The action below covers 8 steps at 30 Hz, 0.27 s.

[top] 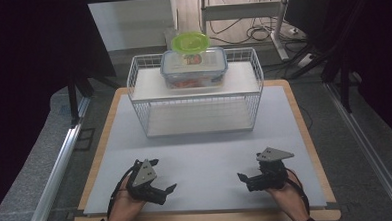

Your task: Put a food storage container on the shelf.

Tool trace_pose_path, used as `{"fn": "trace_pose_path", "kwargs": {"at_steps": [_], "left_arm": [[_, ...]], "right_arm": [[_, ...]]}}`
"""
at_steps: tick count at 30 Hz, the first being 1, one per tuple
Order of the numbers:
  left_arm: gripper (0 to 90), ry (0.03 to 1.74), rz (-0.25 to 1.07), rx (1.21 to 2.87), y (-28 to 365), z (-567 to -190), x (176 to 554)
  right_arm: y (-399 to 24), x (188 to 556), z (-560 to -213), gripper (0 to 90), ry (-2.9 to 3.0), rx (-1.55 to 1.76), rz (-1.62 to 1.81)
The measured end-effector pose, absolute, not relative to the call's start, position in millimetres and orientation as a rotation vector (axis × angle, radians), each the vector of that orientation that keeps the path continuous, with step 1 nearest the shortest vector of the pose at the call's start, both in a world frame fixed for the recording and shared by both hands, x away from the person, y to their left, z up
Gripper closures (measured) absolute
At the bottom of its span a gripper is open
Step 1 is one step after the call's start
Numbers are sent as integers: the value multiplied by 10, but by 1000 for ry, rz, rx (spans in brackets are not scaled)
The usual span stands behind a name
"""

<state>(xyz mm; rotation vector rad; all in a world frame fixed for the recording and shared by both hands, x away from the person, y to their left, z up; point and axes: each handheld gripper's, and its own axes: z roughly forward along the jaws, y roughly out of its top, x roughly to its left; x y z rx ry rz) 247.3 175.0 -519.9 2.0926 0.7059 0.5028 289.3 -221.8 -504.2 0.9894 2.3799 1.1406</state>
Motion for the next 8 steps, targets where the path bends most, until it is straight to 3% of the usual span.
{"fn": "trace_pose_path", "kwargs": {"at_steps": [8], "left_arm": [[12,735,505,2086,1790,-5201,2503]], "right_arm": [[-2215,2911,-5120,1,2404,1018,1088]]}}
